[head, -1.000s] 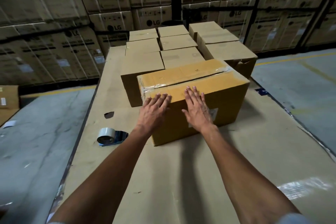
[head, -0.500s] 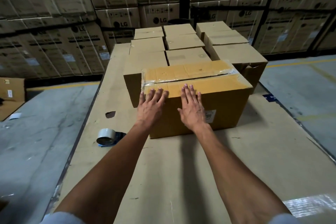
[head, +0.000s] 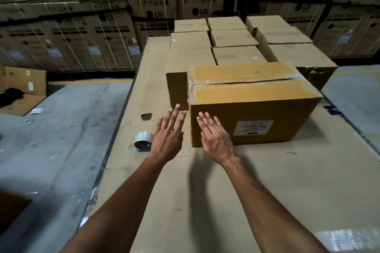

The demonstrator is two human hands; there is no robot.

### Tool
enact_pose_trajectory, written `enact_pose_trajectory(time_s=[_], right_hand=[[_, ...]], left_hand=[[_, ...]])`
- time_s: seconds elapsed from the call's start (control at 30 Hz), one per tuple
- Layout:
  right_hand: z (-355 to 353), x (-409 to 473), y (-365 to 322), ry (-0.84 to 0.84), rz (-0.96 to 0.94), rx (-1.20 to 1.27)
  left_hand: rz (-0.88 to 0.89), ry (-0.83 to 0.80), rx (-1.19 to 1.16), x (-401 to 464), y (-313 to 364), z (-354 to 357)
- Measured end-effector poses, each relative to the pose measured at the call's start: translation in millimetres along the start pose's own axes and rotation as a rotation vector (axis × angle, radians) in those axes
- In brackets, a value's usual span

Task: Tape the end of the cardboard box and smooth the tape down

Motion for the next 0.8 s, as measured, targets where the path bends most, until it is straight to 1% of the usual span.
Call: enact_pose_trajectory(time_s=[0.07, 0.13, 0.27, 0.4, 0.5, 0.6, 0.7, 0.8], right_hand=[[18.6, -2.6, -27.0, -0.039, 0.02, 0.051], [35.9, -3.9, -49.8, -0.091, 0.103, 0.1], [70.7, -0.2, -85.9, -0.218, 0.275, 0.134], [111.2, 3.5, -105.1, -0.347, 0.506, 0.182], [138.7, 3.8, -110.8, -0.411, 0.698, 0.218], [165.1, 5.1, -114.2, -0.436, 0.866, 0.222], [186.5, 10.0, -116.6, -0.394, 1.023, 0.235], [200.6, 18.4, -115.4, -0.376, 1.117, 0.226]], left_hand=[[-0.046, -0.066, 0.03, -22.3, -31.4, 4.9], [-0.079, -0.12, 0.049, -41.9, -60.4, 7.2], [-0.128, -0.166, 0.078, -67.8, -109.9, 10.8], [-0.171, -0.201, 0.051, -76.3, -145.3, 22.5], [-0.179, -0.22, 0.007, -75.2, -161.5, 34.2], [-0.174, -0.25, -0.046, -71.3, -172.4, 45.3], [-0.147, -0.263, -0.086, -69.4, -181.1, 58.4], [-0.129, -0.264, -0.101, -69.0, -185.2, 70.7]])
Point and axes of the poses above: each hand's wrist, its own x-axis towards the middle knuckle, its own z-axis out of the palm, y = z × x, the point moved 2 cm from there along x, towards the middle knuckle, and after that the axes turned 14 degrees about y, right-handed, at the moved point
